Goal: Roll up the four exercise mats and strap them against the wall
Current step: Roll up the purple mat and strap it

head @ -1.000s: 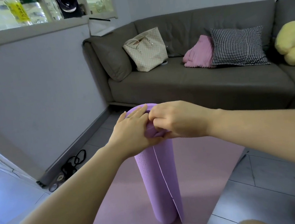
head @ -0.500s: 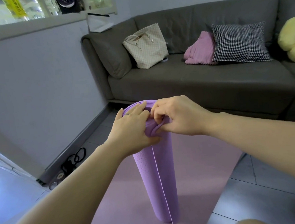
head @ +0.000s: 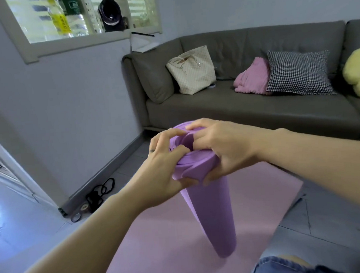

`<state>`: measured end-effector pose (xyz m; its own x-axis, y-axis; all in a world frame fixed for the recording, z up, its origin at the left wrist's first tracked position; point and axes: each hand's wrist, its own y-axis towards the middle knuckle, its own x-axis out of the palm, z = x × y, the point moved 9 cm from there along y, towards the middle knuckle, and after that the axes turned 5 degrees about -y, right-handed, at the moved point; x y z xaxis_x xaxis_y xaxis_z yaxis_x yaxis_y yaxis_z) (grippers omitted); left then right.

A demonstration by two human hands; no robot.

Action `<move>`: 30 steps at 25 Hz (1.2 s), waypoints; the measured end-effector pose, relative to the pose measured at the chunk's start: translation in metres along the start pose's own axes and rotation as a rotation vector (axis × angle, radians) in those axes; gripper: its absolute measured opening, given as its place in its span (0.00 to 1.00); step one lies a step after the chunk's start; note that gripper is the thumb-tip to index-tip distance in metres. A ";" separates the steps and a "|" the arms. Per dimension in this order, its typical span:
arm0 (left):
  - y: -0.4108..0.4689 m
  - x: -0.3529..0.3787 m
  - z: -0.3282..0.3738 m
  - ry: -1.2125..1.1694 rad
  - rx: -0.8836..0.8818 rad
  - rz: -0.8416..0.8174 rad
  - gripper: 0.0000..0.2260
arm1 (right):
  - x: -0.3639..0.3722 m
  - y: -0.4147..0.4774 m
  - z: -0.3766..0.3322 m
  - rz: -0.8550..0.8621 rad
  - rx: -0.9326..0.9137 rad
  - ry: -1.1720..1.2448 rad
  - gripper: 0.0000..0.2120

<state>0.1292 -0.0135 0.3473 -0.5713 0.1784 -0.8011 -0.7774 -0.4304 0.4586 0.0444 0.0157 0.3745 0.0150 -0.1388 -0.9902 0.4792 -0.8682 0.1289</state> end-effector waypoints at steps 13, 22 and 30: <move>0.088 0.039 -0.180 -0.131 -0.037 -0.007 0.23 | 0.074 0.132 0.109 0.109 0.165 -0.234 0.21; 0.199 0.069 -0.273 -0.083 -0.053 -0.152 0.24 | 0.098 0.191 0.234 0.233 0.372 -0.042 0.24; 0.226 0.040 -0.380 -0.109 -0.081 -0.222 0.20 | 0.126 0.306 0.275 0.013 0.463 0.077 0.27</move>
<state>0.0305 -0.4404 0.2728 -0.4174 0.3691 -0.8304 -0.8659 -0.4389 0.2402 -0.0479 -0.3985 0.3038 0.0916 -0.1305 -0.9872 0.0372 -0.9902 0.1343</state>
